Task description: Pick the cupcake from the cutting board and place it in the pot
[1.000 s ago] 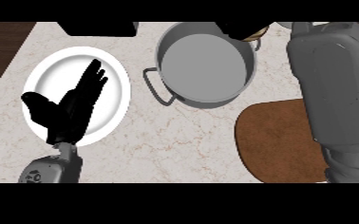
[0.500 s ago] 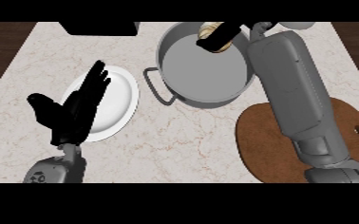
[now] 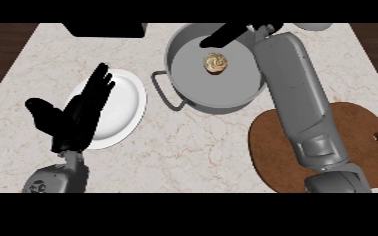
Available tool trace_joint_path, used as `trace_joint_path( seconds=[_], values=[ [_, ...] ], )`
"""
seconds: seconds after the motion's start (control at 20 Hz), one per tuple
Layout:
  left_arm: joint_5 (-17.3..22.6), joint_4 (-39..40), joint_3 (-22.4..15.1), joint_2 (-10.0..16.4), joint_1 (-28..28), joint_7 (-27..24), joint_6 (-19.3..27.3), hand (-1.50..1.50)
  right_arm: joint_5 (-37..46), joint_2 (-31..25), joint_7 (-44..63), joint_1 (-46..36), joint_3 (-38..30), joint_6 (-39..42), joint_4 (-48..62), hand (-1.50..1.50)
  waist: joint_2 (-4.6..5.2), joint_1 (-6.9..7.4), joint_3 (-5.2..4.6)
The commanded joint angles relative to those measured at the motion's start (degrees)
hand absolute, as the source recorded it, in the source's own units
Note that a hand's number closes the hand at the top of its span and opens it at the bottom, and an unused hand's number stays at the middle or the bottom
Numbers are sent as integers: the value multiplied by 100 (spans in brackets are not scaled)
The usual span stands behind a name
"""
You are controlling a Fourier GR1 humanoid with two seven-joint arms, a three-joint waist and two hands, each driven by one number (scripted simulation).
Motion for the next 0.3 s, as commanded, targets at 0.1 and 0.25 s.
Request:
trace_joint_path(
  seconds=[0.1,0.25],
  values=[
    [53,-218,-1,40,119,122,-51,0,-441,-132,-809,21,-720,-1039,36,-150,-12,7,2],
    [17,99,38,-62,-211,141,68,0,-559,-319,-777,-84,-893,-1224,158,-150,-16,-67,-1]
  ],
)
